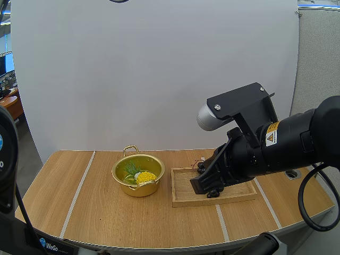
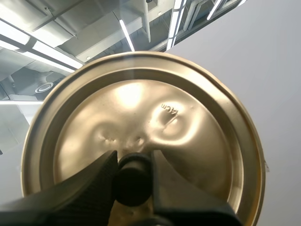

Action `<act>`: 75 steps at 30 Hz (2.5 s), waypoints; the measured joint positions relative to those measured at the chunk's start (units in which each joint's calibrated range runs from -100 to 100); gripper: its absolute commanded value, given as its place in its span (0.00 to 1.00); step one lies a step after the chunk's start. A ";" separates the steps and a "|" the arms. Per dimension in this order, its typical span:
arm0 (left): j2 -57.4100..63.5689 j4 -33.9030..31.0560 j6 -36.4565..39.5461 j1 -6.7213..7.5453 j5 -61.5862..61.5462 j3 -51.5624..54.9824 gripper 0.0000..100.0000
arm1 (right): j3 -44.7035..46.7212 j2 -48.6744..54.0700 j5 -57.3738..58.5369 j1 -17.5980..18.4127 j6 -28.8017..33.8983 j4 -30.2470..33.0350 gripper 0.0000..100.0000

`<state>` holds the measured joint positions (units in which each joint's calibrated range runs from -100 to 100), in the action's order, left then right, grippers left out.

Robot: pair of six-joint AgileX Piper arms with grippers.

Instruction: Open the pot, put the pineapple inside, and close it

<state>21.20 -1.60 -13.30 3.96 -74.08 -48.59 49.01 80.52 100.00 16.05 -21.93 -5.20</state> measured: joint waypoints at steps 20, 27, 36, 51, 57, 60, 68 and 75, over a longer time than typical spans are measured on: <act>0.10 0.00 0.00 0.00 -2.02 -0.12 0.00 | 0.00 0.00 0.00 0.00 0.00 0.00 0.00; 0.59 0.00 0.00 0.00 -19.14 -0.12 0.00 | 2.56 0.29 0.00 0.00 0.00 -0.09 0.00; 0.59 0.00 0.00 0.00 -25.92 -0.12 0.00 | 4.87 5.27 0.00 -1.12 0.00 -0.51 0.00; 0.82 0.00 -2.25 0.00 -25.92 9.44 0.00 | 4.87 5.70 0.00 -1.37 0.00 -1.56 0.00; 0.82 0.44 -4.19 0.00 -25.92 19.30 0.00 | 4.87 5.70 0.00 -1.37 0.00 -1.56 0.00; 0.82 0.71 -5.05 0.00 -25.92 24.74 0.00 | 4.87 5.70 0.00 -1.37 0.00 -1.56 0.00; -2.45 4.53 -6.74 0.00 -25.92 37.08 0.00 | 4.87 5.70 0.00 -1.46 0.00 -1.56 0.00; -8.65 7.16 -7.61 0.00 -25.92 43.29 0.00 | 4.87 5.70 0.00 -1.56 0.00 -1.56 0.00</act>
<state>12.56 5.56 -20.91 3.96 -100.00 -5.29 53.87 86.22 100.00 14.50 -21.93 -6.76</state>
